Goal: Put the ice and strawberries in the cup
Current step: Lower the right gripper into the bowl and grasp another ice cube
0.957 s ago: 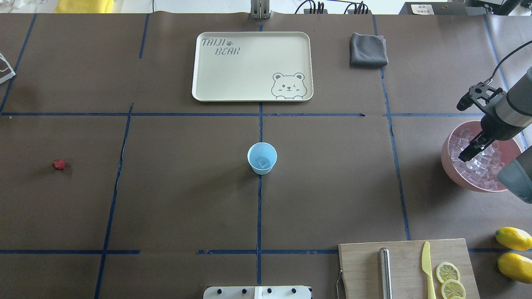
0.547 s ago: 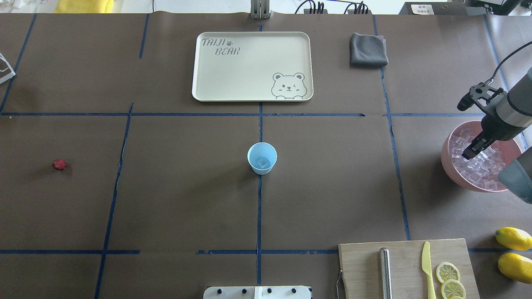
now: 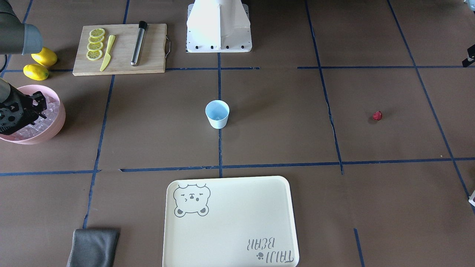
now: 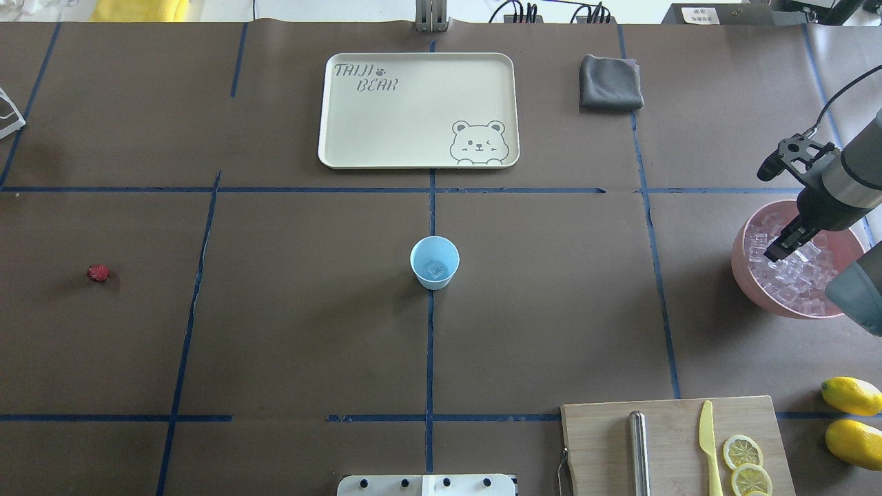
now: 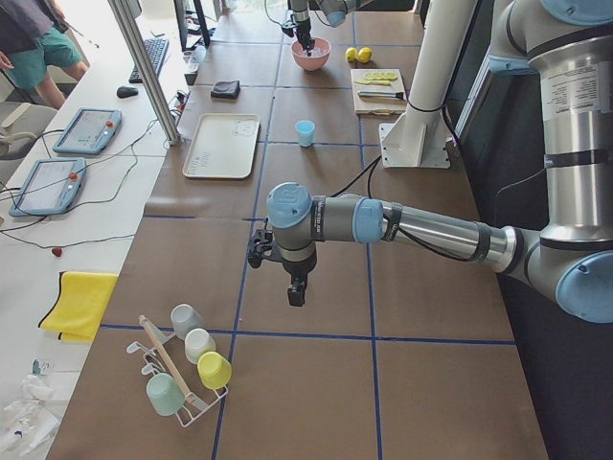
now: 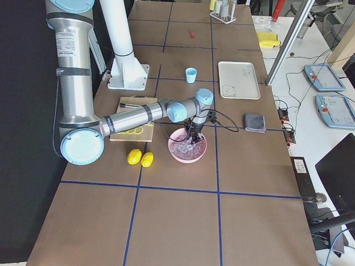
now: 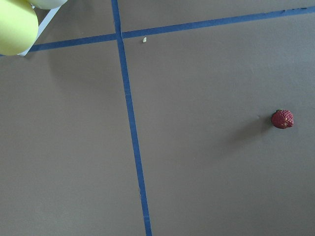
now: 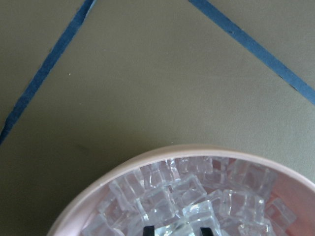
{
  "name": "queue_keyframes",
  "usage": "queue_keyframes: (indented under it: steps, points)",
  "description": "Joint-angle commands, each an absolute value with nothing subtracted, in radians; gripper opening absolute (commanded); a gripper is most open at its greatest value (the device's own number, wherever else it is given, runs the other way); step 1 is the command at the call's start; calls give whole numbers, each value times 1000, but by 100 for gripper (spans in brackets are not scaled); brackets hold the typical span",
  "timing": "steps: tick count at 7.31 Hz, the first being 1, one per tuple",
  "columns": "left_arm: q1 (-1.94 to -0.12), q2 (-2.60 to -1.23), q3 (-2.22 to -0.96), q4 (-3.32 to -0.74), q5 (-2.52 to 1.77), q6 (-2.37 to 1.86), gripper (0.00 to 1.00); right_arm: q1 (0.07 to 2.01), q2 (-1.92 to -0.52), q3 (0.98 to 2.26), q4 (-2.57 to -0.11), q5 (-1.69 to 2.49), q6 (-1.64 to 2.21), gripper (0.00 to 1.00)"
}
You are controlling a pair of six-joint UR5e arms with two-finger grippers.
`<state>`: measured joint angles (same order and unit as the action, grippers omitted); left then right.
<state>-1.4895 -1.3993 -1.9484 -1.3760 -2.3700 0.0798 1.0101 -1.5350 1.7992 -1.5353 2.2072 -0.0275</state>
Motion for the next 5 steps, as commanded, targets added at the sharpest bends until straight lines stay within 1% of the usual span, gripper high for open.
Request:
queue_keyframes:
  steps: [1,2,3,4,5]
  points:
    - [-1489,-1401,-1950,-1376,-2370,80,100,1046,-1534,1822,-1539,2207,-28,1]
    - [-1489,-1401,-1950,-1376,-2370,80,100,1083,-1532,1839,-1539,2209,-28,1]
    - [-1489,-1401,-1950,-1376,-2370,80,100,1119,-1528,1895,-1608,2212,-23,2]
    - [-1489,-1401,-1950,-1376,-2370,80,100,1155,-1517,1978,-1722,2209,-17,2]
    - [-1489,-1401,-1950,-1376,-2370,80,100,1208,-1510,2011,-1779,2223,-6,0]
